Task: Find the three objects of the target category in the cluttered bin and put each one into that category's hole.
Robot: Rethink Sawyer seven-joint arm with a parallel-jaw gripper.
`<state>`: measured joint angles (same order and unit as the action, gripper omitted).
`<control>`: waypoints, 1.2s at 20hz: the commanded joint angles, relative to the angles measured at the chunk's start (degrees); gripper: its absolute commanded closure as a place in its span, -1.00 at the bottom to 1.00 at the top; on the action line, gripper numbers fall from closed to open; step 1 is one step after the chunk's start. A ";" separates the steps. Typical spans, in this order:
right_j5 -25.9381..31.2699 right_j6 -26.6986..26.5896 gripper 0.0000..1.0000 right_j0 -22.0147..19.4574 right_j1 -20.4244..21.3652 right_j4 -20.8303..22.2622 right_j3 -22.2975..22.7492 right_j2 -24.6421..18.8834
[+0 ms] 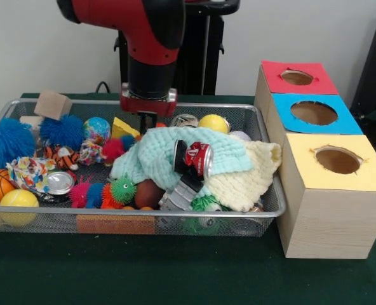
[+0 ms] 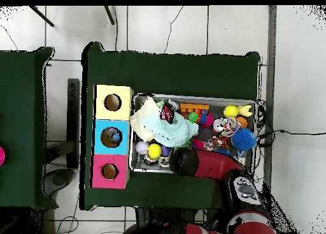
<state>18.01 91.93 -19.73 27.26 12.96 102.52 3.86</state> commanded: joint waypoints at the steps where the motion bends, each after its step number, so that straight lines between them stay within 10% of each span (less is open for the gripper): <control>1: -4.86 21.91 1.00 6.63 -2.18 -10.49 4.13 -4.15; 9: -3.73 19.30 1.00 5.22 -0.39 -10.70 5.31 -3.29; 24: 6.30 -4.99 1.00 -17.52 -0.45 6.05 -7.67 -7.10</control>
<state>17.59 100.30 -30.38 28.09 12.11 103.28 2.21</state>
